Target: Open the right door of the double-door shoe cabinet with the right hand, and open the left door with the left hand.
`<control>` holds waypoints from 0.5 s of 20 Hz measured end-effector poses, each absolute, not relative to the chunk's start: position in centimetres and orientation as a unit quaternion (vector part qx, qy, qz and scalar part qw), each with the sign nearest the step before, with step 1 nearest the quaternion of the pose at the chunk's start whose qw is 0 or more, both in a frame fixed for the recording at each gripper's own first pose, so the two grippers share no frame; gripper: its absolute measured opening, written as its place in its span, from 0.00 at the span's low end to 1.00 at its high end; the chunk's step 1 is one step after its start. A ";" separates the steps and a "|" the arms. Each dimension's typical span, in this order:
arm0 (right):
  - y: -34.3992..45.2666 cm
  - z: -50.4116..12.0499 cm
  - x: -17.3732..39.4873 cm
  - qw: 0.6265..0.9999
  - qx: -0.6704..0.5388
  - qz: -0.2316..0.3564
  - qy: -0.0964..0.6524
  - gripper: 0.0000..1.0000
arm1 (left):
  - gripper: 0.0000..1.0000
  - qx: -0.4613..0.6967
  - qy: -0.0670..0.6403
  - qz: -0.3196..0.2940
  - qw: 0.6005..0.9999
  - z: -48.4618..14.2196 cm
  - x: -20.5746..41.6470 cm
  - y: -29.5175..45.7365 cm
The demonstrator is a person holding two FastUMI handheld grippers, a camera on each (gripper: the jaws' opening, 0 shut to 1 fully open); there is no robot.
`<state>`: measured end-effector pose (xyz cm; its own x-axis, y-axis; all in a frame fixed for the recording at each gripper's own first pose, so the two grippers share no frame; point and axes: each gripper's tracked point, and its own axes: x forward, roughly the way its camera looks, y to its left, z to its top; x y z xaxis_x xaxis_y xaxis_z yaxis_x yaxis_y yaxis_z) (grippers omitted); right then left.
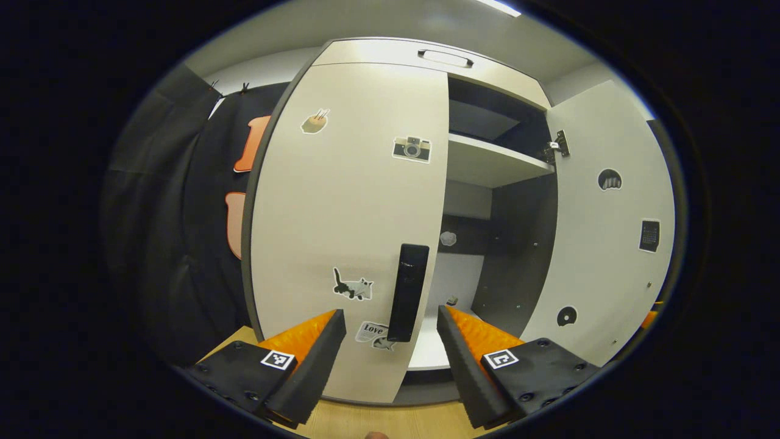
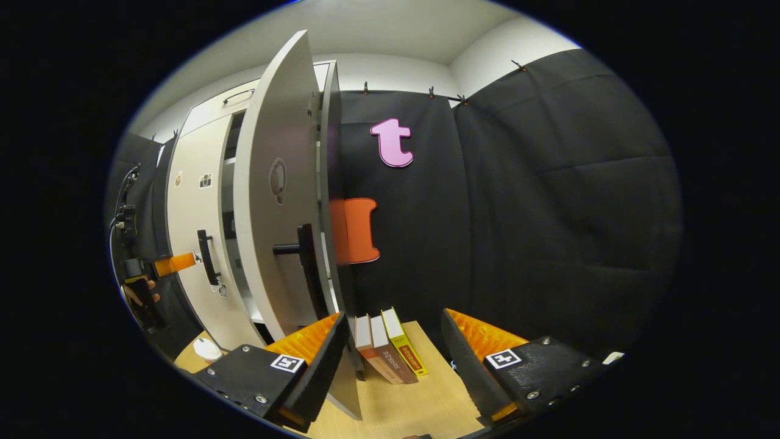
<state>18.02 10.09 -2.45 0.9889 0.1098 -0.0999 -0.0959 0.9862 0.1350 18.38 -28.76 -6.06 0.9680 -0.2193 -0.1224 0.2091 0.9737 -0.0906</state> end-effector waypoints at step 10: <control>10.0 -3.3 18.0 0.991 0.099 0.053 0.071 0.93 | 0.96 0.007 0.066 -0.080 0.995 -7.8 24.1 -30.1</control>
